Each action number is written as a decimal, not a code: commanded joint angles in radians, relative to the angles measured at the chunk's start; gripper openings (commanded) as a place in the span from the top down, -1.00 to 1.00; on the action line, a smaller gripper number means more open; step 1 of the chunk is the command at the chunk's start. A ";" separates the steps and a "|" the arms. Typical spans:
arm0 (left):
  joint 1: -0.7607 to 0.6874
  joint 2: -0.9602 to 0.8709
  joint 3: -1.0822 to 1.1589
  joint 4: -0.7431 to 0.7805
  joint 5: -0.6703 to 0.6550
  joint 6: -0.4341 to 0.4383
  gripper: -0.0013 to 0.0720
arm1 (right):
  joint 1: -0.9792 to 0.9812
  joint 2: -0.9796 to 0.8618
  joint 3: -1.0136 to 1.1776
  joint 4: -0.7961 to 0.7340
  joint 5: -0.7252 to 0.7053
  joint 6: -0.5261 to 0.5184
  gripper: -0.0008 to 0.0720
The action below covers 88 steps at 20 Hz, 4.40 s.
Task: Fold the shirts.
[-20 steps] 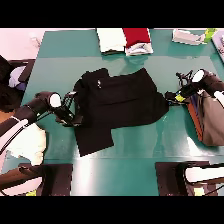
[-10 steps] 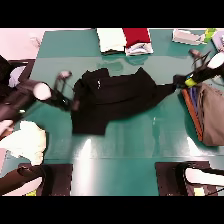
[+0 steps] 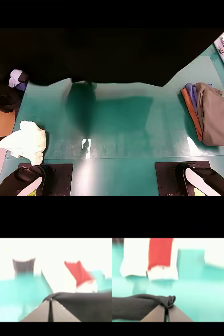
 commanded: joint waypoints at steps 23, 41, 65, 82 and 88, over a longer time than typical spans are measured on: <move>0.138 -0.828 -0.215 -0.117 0.044 0.150 0.89 | 0.000 -0.536 -0.384 -0.003 -0.028 0.059 0.93; 0.167 -0.821 -0.526 -0.333 -0.072 0.220 0.89 | -0.019 -0.561 -0.536 -0.127 0.026 0.011 0.93; 0.167 -0.191 -1.080 -0.333 -0.108 0.056 -0.02 | -0.233 -0.108 -1.209 -0.101 0.092 -0.009 -0.43; -0.049 -0.191 -1.338 -0.380 -0.068 -0.150 -0.80 | -0.072 -0.174 -1.236 -0.034 0.036 -0.012 0.93; -0.066 -0.191 -1.391 -0.517 0.060 -0.174 -0.78 | -0.073 -0.174 -1.236 -0.033 0.037 -0.013 0.93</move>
